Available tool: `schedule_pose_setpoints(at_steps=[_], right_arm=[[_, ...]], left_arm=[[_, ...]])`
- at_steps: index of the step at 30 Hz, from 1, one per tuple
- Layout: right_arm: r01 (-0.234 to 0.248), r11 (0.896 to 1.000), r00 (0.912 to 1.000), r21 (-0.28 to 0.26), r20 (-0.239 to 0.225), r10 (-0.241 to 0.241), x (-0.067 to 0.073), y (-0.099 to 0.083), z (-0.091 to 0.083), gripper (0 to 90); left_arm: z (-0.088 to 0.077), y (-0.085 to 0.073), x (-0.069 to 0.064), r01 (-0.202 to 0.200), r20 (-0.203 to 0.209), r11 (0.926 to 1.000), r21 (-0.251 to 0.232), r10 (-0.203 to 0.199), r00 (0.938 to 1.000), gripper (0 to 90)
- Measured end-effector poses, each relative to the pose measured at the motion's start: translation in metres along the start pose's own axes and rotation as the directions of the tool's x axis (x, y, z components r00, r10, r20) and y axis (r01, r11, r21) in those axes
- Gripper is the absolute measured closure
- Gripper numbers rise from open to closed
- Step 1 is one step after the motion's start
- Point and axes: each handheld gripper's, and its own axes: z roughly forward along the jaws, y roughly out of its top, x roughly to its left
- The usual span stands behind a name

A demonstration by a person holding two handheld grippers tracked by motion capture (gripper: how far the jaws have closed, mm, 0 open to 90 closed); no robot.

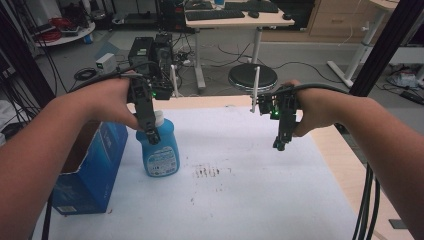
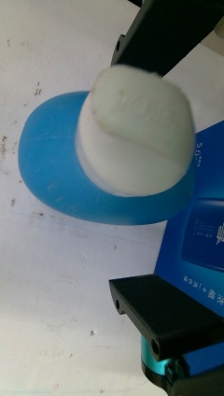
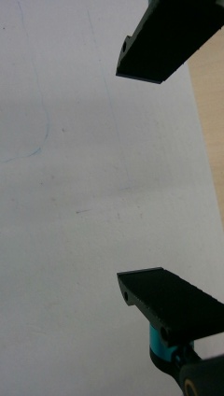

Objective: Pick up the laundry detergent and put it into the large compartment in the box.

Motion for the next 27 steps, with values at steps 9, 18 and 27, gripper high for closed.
schedule_pose_setpoints(at_steps=[9, 18, 27], right_arm=[[0.009, 1.000, 1.0000, 0.000, -0.001, -0.009, 0.000, 0.000, 0.001, 2.5], [0.000, 1.000, 1.0000, 0.000, -0.003, 0.000, -0.001, -0.003, 0.001, 2.5], [-0.002, 1.000, 1.0000, 0.004, -0.002, 0.002, 0.000, -0.004, 0.001, 2.5]], left_arm=[[0.010, 0.006, 0.001, -0.004, -0.003, 0.9994, 0.034, 0.004, 1.0000, 1.7], [0.017, 0.009, 0.001, -0.005, -0.009, 0.9993, 0.037, 0.005, 0.9999, 1.7], [0.021, 0.009, 0.000, -0.006, -0.013, 0.9987, 0.050, 0.006, 0.9999, 1.7]])
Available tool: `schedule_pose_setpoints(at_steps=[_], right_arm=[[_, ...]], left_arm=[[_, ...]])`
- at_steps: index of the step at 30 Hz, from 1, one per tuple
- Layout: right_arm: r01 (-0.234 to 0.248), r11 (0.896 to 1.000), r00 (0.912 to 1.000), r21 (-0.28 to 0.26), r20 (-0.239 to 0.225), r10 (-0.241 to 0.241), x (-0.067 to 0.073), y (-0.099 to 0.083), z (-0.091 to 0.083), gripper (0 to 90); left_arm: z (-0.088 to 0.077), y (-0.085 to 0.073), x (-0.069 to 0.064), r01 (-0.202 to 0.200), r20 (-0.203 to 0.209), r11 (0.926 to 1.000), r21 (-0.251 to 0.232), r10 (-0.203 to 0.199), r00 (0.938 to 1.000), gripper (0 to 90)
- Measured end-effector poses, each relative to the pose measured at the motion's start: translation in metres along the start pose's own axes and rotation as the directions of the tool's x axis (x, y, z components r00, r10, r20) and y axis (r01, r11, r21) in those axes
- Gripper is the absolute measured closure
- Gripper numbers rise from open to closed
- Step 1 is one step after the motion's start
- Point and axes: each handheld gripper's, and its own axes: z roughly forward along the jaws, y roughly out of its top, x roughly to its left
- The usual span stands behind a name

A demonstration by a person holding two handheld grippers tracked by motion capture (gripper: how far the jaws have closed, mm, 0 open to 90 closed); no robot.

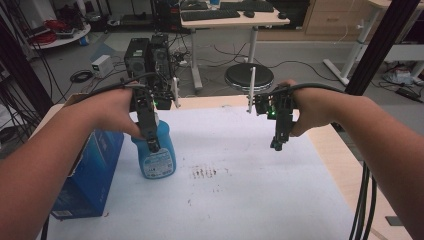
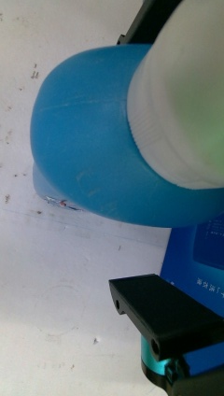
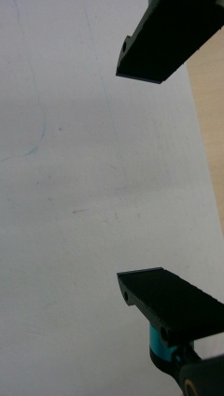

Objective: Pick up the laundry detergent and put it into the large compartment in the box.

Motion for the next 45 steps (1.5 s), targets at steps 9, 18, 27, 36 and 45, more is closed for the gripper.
schedule_pose_setpoints(at_steps=[9, 18, 27, 36, 45], right_arm=[[-0.008, 1.000, 1.0000, 0.001, -0.002, 0.008, -0.0015, -0.0018, -0.0001, 2.5], [-0.010, 1.000, 0.9999, -0.002, -0.002, 0.010, -0.0023, -0.0014, 0.0010, 2.5], [-0.008, 1.000, 1.0000, -0.004, -0.003, 0.008, -0.0034, -0.0013, 0.0017, 2.5], [-0.016, 1.000, 0.9999, 0.004, -0.002, 0.016, -0.0044, -0.0005, 0.0031, 2.5], [-0.009, 1.000, 1.0000, 0.000, 0.000, 0.009, -0.0052, 0.0007, 0.0039, 2.5]], left_arm=[[-0.0024, -0.0010, -0.0007, -0.010, -0.015, 1.0000, 0.000, 0.010, 0.9998, 12.0], [-0.0003, 0.0011, -0.0001, -0.013, -0.011, 0.9999, 0.004, 0.013, 0.9999, 17.6], [-0.0003, 0.0018, -0.0002, -0.011, 0.011, 0.9999, 0.011, 0.011, 0.9999, 22.2], [-0.0008, 0.0026, -0.0011, -0.014, 0.022, 0.9999, 0.010, 0.014, 0.9997, 27.6], [-0.0001, 0.0032, -0.0035, -0.011, 0.025, 0.9998, 0.018, 0.010, 0.9996, 31.6]])
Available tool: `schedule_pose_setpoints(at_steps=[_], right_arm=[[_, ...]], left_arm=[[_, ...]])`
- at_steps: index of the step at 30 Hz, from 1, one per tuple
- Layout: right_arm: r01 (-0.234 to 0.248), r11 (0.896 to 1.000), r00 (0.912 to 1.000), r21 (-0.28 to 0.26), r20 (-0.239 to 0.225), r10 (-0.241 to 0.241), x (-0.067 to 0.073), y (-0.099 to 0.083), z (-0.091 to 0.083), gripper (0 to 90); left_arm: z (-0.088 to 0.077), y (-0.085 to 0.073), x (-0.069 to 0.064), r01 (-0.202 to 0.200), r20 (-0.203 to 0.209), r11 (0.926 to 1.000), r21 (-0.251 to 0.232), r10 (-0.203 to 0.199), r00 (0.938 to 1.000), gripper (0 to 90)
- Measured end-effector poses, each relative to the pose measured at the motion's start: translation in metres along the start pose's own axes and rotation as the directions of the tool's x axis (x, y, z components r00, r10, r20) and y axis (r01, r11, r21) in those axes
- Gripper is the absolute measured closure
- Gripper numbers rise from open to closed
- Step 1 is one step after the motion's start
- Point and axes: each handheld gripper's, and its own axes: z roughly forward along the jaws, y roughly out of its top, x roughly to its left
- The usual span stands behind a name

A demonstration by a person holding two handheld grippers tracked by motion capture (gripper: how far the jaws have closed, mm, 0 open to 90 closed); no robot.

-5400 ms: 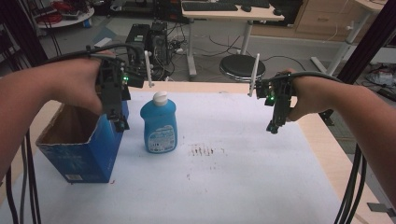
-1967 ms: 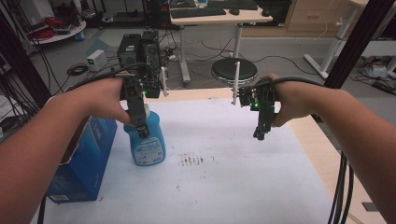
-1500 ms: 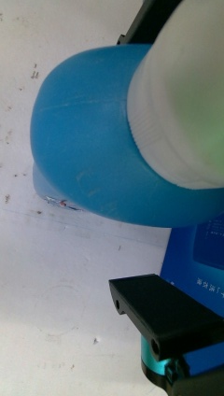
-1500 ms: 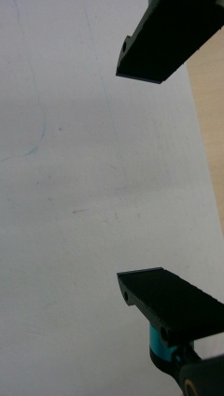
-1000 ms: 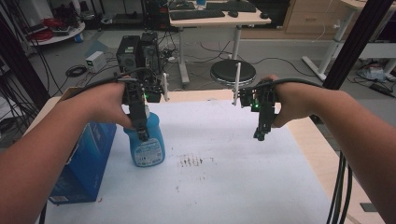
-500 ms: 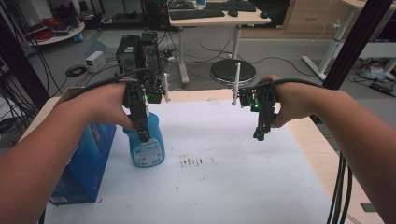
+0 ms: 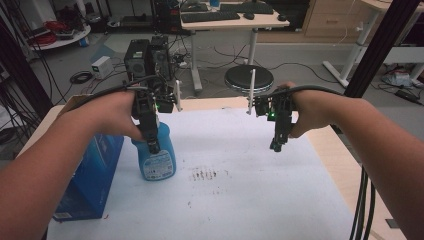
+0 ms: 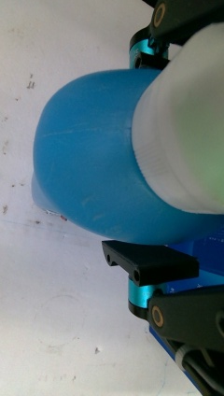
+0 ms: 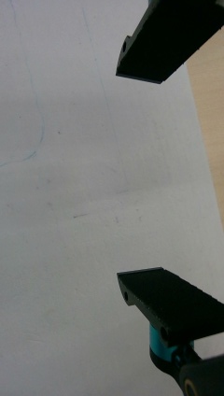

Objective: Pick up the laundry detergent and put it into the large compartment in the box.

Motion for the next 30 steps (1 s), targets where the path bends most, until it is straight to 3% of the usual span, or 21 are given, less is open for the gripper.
schedule_pose_setpoints(at_steps=[4, 13, 24, 30], right_arm=[[-0.003, 1.000, 1.0000, 0.008, 0.002, 0.003, 0.001, 0.000, 0.000, 2.5], [-0.003, 1.000, 1.0000, 0.010, 0.003, 0.003, 0.002, 0.000, -0.001, 2.5], [0.001, 1.000, 1.0000, 0.012, 0.004, -0.001, 0.003, 0.001, 0.001, 2.5], [0.007, 1.000, 0.9999, 0.013, 0.009, -0.007, 0.004, 0.004, 0.001, 2.5]], left_arm=[[0.001, 0.001, -0.001, -0.001, 0.010, 0.9999, 0.011, 0.000, 0.9999, 36.6], [0.001, 0.001, -0.003, -0.008, -0.005, 1.0000, -0.001, 0.008, 1.0000, 37.4], [-0.009, -0.004, -0.009, 0.057, 0.039, 0.9979, -0.031, -0.056, 0.9977, 37.4], [-0.021, -0.012, -0.014, 0.074, 0.032, 0.9969, -0.029, -0.073, 0.9969, 37.4]])
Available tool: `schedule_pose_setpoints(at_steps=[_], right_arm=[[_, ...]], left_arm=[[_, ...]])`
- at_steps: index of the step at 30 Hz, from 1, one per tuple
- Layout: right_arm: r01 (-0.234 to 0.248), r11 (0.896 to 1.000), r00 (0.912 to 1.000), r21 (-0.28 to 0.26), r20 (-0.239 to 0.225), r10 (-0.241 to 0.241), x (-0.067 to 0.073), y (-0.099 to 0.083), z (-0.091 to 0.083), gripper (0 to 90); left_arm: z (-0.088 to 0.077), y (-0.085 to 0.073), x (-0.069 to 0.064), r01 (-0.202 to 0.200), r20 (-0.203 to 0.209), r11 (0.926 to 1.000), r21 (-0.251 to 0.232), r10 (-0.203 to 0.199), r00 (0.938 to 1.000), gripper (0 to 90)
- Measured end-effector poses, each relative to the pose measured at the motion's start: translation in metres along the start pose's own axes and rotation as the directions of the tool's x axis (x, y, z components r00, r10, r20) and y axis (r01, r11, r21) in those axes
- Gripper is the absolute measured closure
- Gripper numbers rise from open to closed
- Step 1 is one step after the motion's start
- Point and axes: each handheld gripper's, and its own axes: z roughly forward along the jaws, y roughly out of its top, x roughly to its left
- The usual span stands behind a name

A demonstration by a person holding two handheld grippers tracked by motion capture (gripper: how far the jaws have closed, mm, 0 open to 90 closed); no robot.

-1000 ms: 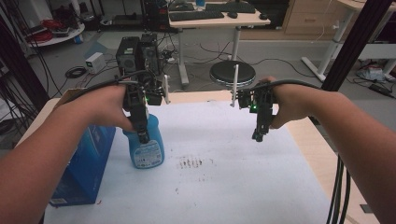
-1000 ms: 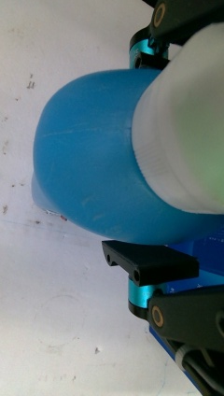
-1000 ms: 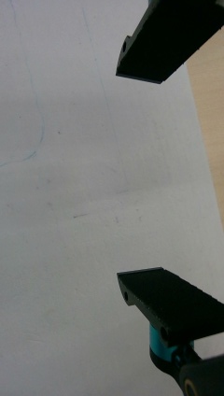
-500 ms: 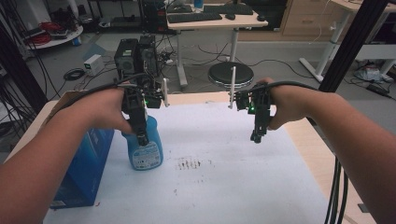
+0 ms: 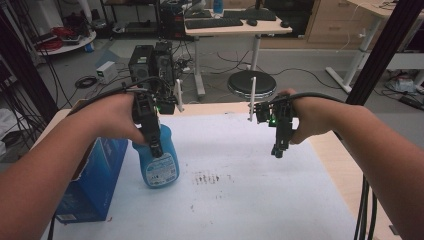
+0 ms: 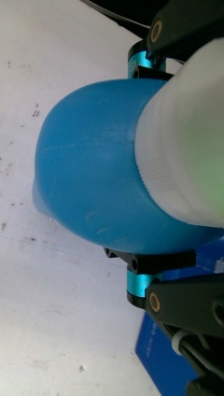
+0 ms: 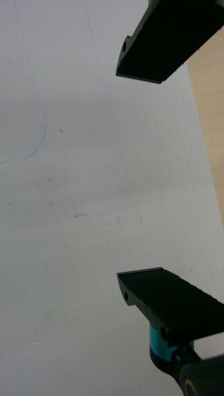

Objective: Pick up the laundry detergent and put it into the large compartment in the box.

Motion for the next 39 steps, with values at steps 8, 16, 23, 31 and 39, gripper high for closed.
schedule_pose_setpoints(at_steps=[8, 16, 23, 31, 39], right_arm=[[0.007, 1.000, 1.0000, -0.007, 0.002, -0.007, 0.003, 0.004, -0.002, 2.5], [0.018, 1.000, 0.9998, -0.014, 0.006, -0.018, 0.006, 0.006, -0.005, 2.5], [0.016, 1.000, 0.9999, -0.011, 0.006, -0.016, 0.007, 0.007, -0.006, 2.5], [0.024, 1.000, 0.9996, -0.016, 0.015, -0.024, 0.011, 0.005, -0.012, 2.5], [0.030, 1.000, 0.9994, -0.004, 0.015, -0.030, 0.012, 0.003, -0.011, 2.5]], left_arm=[[-0.032, -0.018, -0.001, 0.078, -0.002, 0.9969, -0.007, -0.078, 0.9969, 37.4], [-0.074, -0.033, -0.012, 0.134, -0.023, 0.9908, -0.017, -0.135, 0.9907, 37.5], [-0.105, -0.039, -0.024, 0.173, -0.021, 0.9843, -0.037, -0.174, 0.9846, 37.4], [-0.142, -0.046, -0.036, 0.253, -0.042, 0.9667, -0.040, -0.255, 0.9662, 37.5], [-0.172, -0.066, -0.038, 0.374, -0.006, 0.9217, -0.104, -0.376, 0.9265, 37.5]])
